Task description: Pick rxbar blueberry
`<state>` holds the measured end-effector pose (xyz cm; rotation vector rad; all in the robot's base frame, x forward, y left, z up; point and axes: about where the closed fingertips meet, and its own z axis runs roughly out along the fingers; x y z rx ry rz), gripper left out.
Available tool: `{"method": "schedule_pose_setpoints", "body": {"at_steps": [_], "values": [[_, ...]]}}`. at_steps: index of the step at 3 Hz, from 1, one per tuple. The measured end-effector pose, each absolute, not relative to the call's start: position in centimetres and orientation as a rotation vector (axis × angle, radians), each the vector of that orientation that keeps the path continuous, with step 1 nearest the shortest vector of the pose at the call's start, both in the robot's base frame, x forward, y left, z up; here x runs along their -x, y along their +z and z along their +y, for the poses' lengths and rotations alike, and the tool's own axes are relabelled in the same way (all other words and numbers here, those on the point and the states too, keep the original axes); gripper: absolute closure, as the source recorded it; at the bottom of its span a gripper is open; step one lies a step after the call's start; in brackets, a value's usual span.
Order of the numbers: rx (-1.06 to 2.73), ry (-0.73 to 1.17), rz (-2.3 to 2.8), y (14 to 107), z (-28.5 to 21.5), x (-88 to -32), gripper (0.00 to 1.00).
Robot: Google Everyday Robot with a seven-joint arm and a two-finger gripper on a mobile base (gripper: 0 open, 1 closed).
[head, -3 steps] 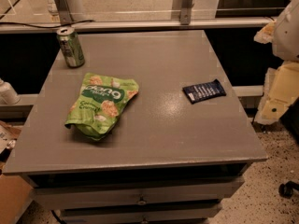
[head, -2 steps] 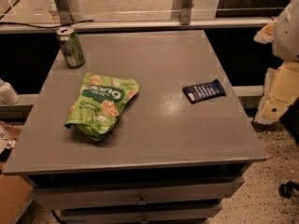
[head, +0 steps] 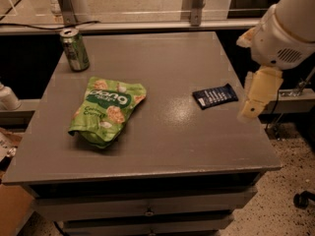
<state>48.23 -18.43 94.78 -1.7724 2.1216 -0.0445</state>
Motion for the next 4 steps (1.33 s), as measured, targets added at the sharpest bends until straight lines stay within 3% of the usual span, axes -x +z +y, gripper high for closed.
{"method": "schedule_pose_setpoints", "body": {"at_steps": [2, 4], "values": [[1.806, 0.006, 2.076, 89.9, -18.0, -54.8, 0.0], [1.832, 0.118, 2.168, 84.9, -19.0, -57.4, 0.0]]}}
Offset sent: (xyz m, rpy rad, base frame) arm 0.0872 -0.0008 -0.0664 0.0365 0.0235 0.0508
